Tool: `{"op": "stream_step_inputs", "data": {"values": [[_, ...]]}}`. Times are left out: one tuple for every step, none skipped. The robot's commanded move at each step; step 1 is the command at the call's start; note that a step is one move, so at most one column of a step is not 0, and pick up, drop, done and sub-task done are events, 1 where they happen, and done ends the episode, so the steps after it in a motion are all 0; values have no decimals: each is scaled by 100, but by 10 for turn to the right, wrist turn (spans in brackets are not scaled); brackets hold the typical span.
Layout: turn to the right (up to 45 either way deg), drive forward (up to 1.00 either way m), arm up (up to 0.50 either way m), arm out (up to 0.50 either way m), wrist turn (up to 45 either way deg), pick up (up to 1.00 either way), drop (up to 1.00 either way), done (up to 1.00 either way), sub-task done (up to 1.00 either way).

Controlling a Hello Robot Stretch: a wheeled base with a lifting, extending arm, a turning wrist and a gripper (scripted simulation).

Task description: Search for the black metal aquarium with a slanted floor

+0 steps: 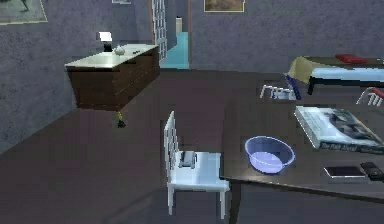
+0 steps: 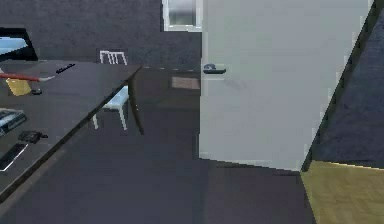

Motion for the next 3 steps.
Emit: {"op": "stream_step_inputs", "data": {"values": [[-90,0,0,0,0,0,0,0,0],[0,20,0,0,0,0,0,0,0],[-150,0,0,0,0,0,0,0,0]]}}
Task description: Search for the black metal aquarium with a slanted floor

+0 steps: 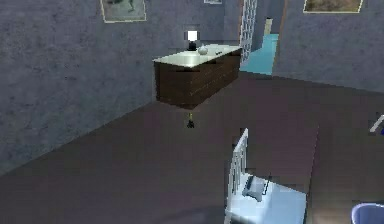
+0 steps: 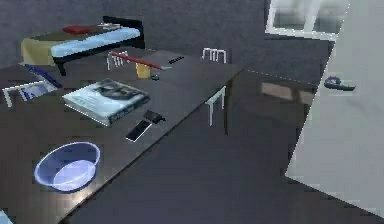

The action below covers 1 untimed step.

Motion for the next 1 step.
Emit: {"op": "stream_step_inputs", "data": {"values": [[0,90,0,0,0,0,0,0,0]]}}
